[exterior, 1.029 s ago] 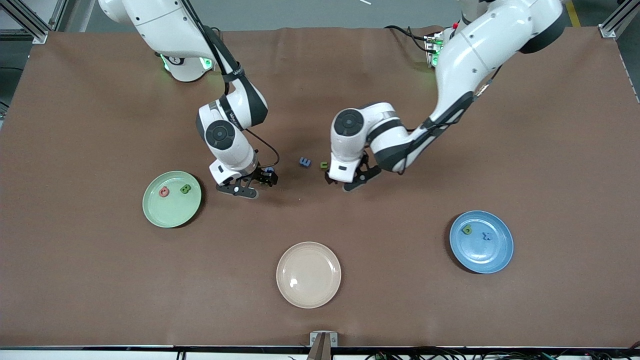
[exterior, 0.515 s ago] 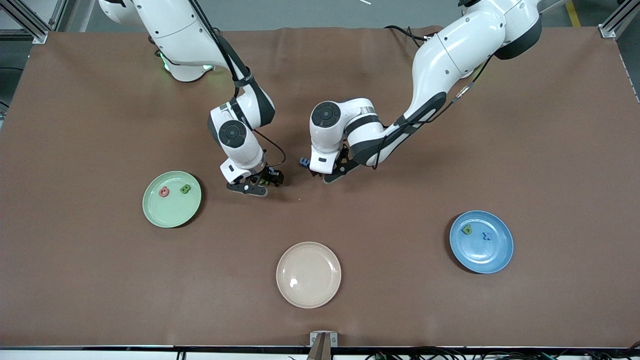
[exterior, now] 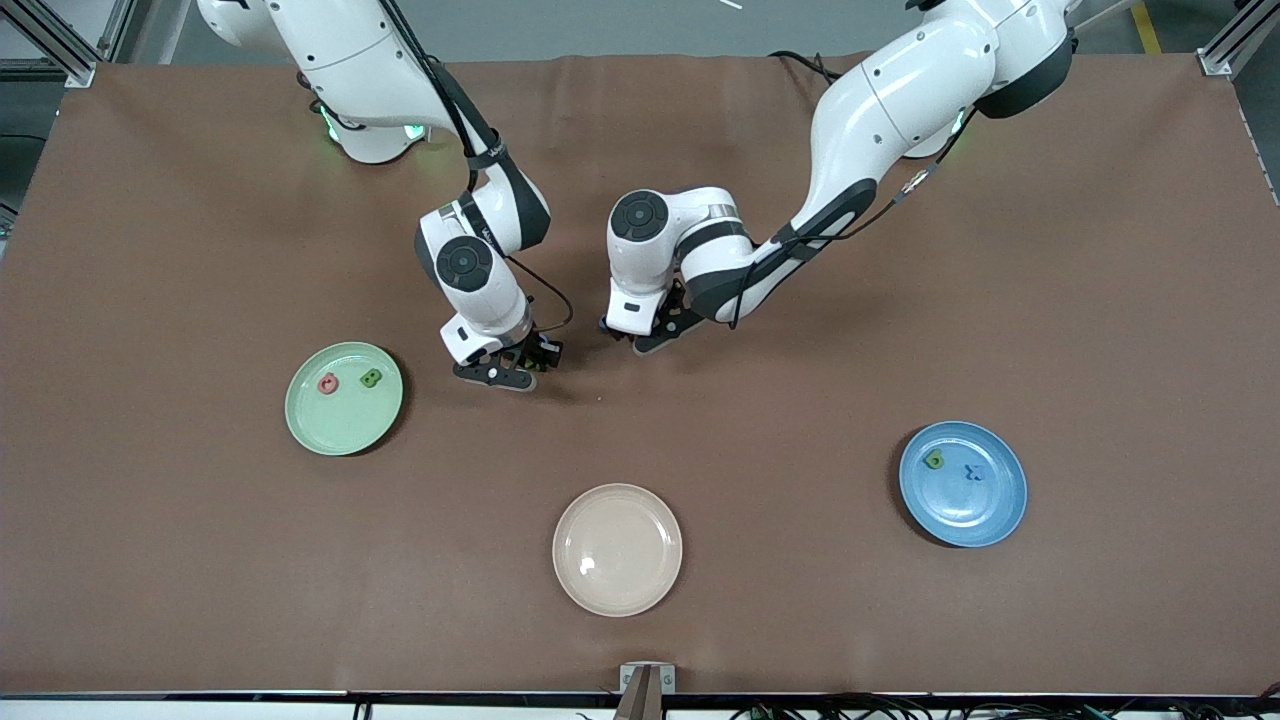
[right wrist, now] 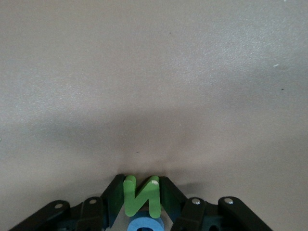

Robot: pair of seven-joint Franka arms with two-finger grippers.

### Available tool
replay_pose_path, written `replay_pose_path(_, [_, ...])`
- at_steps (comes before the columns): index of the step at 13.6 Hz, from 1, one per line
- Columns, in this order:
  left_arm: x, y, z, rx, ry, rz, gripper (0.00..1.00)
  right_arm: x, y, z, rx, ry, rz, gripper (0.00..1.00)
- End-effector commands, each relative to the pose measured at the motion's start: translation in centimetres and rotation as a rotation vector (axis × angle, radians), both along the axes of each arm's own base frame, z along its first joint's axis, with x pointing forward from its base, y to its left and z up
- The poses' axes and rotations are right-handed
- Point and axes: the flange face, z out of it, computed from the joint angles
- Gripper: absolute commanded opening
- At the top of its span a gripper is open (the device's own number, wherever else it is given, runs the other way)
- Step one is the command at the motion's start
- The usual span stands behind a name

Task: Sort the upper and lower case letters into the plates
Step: 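Grasp and lift N with the right gripper while the left gripper lifts u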

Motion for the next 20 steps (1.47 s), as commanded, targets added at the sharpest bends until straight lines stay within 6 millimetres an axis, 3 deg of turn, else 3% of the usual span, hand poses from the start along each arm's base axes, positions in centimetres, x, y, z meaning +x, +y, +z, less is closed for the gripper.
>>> replay_pose_path(1, [-0.2, -0.1, -0.6, -0.004, 0.011, 0.015, 0.61, 0.6, -1.3, 0.5, 0.005, -0.006, -0.026, 0.0])
replay_pose_path(3, [0.0, 0.1, -0.8, 0.0, 0.01, 0.016, 0.6, 2.6, -3.4, 2.7, 0.009, -0.002, -0.04, 0.0])
replay_pose_path(6, [0.0, 0.1, -0.9, 0.001, 0.009, 0.016, 0.6, 6.2, -9.0, 7.1, 0.001, 0.074, 0.008, 0.0])
replay_pose_path(9, [0.0, 0.3, -1.4, 0.008, 0.013, 0.017, 0.58, 8.6, -17.3, 10.2, 0.015, 0.112, 0.081, 0.0])
replay_pose_path(12, [0.2, 0.6, -1.5, 0.012, 0.012, 0.022, 0.52, 9.8, -25.0, 10.4, 0.025, 0.111, 0.116, 0.0])
replay_pose_path(14, [0.4, 0.6, -1.5, 0.011, 0.013, 0.024, 0.45, 10.0, -27.6, 9.7, 0.026, 0.106, 0.092, 0.0])
replay_pose_path(16, [0.3, 0.6, -1.5, 0.011, 0.013, 0.023, 0.33, 9.6, -27.9, 8.4, 0.019, 0.078, 0.082, 0.0])
replay_pose_path(17, [0.5, 0.7, -1.5, 0.01, 0.013, 0.026, 0.22, 9.4, -28.1, 7.3, 0.015, 0.076, 0.078, 0.0])
replay_pose_path(20, [0.9, 0.8, -1.1, 0.008, 0.007, 0.035, 0.01, 9.7, -27.8, 4.8, 0.005, 0.068, 0.079, 0.0])
